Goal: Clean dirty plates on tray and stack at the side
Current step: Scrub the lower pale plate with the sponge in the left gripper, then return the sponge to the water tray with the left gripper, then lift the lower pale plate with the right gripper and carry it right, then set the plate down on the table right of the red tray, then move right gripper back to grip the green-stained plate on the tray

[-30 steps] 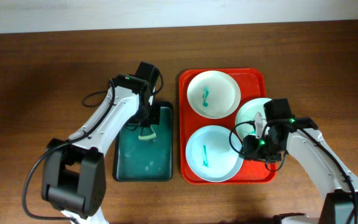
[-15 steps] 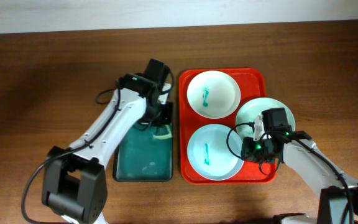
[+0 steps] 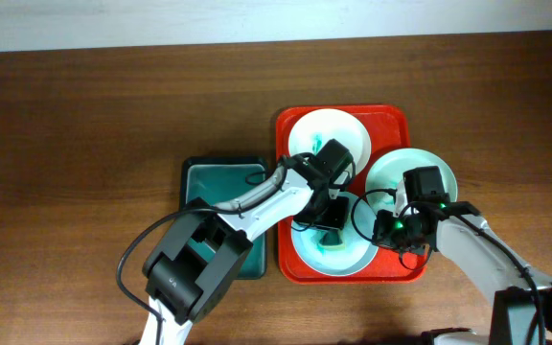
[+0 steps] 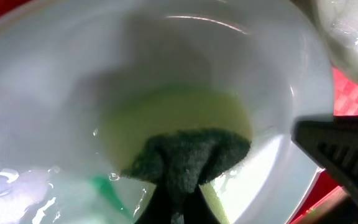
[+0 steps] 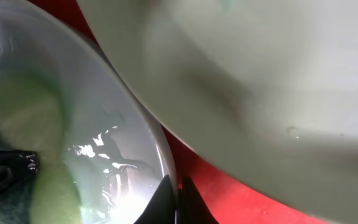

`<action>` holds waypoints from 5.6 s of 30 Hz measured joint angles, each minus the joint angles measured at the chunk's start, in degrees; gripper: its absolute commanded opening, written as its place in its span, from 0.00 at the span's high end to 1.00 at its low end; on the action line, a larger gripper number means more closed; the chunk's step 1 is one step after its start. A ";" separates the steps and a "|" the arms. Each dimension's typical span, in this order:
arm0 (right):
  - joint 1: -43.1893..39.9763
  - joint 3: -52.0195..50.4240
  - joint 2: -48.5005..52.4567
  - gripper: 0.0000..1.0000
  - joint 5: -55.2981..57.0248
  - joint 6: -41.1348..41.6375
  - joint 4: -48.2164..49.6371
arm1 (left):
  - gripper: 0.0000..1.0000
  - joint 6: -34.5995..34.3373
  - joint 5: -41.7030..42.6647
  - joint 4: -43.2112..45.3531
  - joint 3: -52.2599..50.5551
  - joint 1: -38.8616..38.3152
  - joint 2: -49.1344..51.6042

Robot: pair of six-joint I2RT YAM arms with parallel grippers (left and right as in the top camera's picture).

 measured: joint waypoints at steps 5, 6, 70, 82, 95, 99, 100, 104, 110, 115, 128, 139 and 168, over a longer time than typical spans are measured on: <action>0.02 0.00 0.00 0.96 -0.24 0.02 0.02 | 1.00 -1.05 -14.49 -10.95 1.88 1.51 -0.42; 0.02 0.00 0.00 0.96 -0.24 0.04 0.04 | 1.00 -1.05 -15.74 -11.28 1.88 1.95 -0.46; 1.33 22.56 -1.99 0.96 4.50 -7.10 -25.59 | 0.00 5.07 -16.46 -20.61 -7.56 31.21 -30.27; 40.68 33.99 4.11 0.96 27.28 -3.34 -10.71 | 0.00 5.07 -16.06 -20.96 -7.41 40.85 -49.03; 61.77 34.05 4.87 0.96 71.52 -1.27 -8.52 | 0.01 5.07 -16.04 -21.09 -7.41 40.85 -49.03; 63.67 34.05 4.87 0.96 75.58 -1.27 -8.52 | 0.01 5.07 -16.04 -21.09 -7.41 40.85 -49.03; 63.67 34.05 4.87 0.96 76.35 -1.33 -8.52 | 0.01 5.07 -16.04 -21.09 -7.41 40.85 -49.03; 63.67 34.05 4.87 0.96 77.59 -1.44 -8.52 | 0.01 5.07 -16.04 -21.09 -7.41 40.85 -49.03; 63.67 34.05 4.87 0.96 77.61 -1.49 -8.52 | 0.01 5.07 -16.04 -21.09 -7.41 40.85 -49.03; 63.19 34.05 4.85 0.96 73.50 1.09 -8.52 | 0.01 5.07 -16.04 -21.09 -7.41 40.85 -49.03; 3.96 41.20 -15.02 0.96 12.28 10.71 -26.21 | 0.01 5.07 -16.06 -21.20 -7.41 40.85 -49.03; -51.49 39.52 17.00 0.86 10.03 3.54 -28.28 | 0.01 5.07 -16.04 -21.24 -7.41 41.07 -49.03; -24.65 37.44 22.56 0.96 3.76 -21.64 -25.86 | 0.01 5.07 -16.04 -21.24 -7.41 41.07 -49.03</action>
